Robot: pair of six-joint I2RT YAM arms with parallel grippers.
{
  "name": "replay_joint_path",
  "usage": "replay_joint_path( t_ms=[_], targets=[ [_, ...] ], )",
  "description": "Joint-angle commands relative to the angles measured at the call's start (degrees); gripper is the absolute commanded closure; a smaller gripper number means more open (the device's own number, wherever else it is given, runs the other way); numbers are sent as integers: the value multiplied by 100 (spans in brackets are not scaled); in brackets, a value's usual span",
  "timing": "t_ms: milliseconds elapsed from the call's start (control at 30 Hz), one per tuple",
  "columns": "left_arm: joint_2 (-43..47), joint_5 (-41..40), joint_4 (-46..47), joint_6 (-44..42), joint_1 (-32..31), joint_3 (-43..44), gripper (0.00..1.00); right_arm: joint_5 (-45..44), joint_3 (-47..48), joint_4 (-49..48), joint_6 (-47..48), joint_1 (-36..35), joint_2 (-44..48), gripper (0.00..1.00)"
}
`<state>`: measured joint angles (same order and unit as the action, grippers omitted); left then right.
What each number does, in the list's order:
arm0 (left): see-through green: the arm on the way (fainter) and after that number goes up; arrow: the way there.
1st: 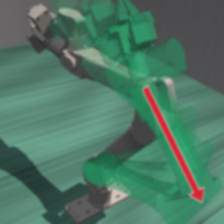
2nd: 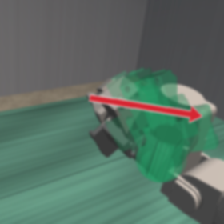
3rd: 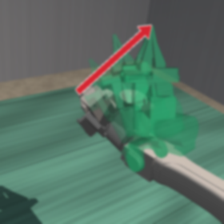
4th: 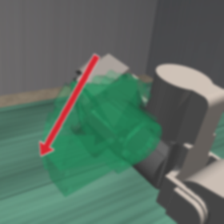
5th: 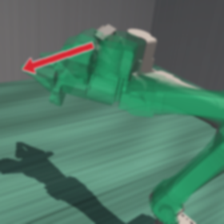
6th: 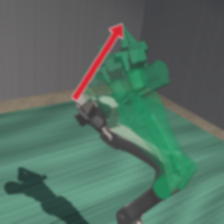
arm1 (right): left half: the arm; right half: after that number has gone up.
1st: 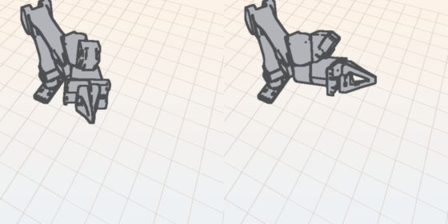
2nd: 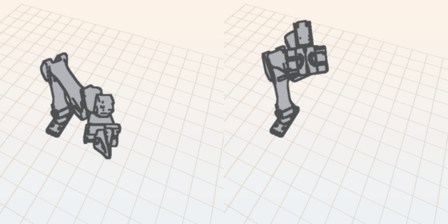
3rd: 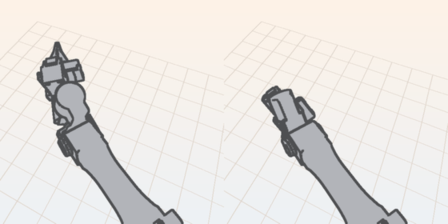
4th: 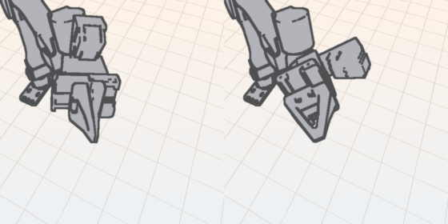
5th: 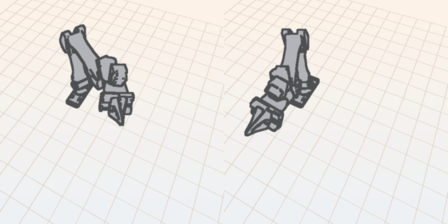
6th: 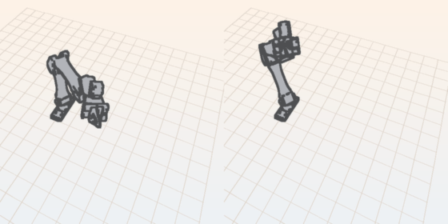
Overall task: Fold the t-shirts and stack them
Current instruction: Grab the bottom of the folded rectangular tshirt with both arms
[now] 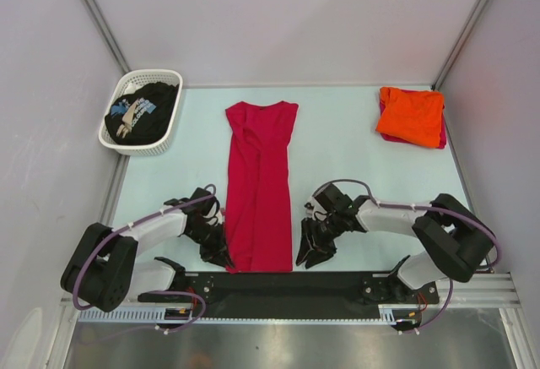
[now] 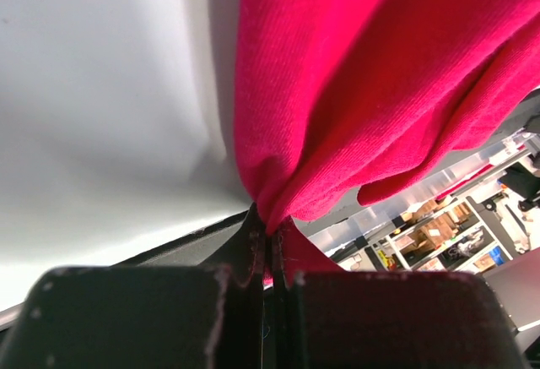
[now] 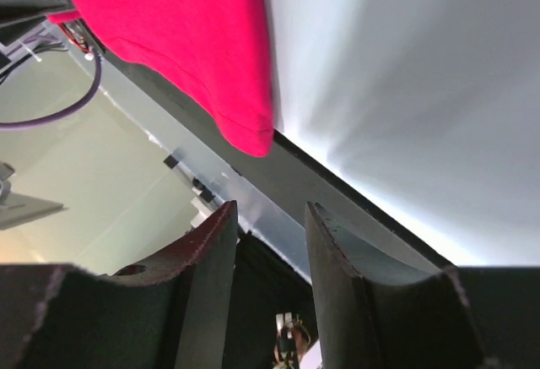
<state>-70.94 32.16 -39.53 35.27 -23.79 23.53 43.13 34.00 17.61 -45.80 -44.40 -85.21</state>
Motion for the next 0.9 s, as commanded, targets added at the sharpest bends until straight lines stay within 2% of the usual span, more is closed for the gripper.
replay_joint_path(
  t_ms=[0, 133, 233, 400, 533, 600, 700, 733, 767, 833, 867],
  targets=[
    [-34, -96, -81, -178, -73, 108, 100, -674, -593, -1126, -657, -287, 531, 55],
    [36, -87, -81, -160, -91, 91, 100, -1096, -1393, -2766, -1446, -542, 584, 56],
    [36, -96, -81, -169, -126, 108, 98, -1719, -1711, -3526, -1756, -954, 523, 55],
    [97, -158, -73, -125, -222, 99, 97, -1817, -1731, -5107, -2231, -1307, -486, 56],
    [176, -219, -90, -73, -336, 90, 97, -1852, -1073, -5066, -2170, -1746, -1164, 57],
    [194, -237, -99, -55, -372, 82, 97, -1887, -1036, -5065, -2266, -1835, -1340, 59],
    [229, -272, -108, -37, -381, 90, 98, -2072, -1123, -4943, -2355, -1879, -1149, 67],
    [238, -281, -116, -55, -381, 90, 98, -2133, -1097, -4751, -2285, -1870, -1034, 77],
    [247, -281, -143, -72, -381, 117, 98, -2247, -958, -4088, -2067, -1870, -885, 84],
    [256, -316, -169, -81, -381, 126, 98, -2449, -729, -3312, -1811, -1870, -419, 84],
    [247, -307, -161, -90, -381, 126, 98, -2528, -615, -2550, -1653, -1870, -244, 84]
  ],
)
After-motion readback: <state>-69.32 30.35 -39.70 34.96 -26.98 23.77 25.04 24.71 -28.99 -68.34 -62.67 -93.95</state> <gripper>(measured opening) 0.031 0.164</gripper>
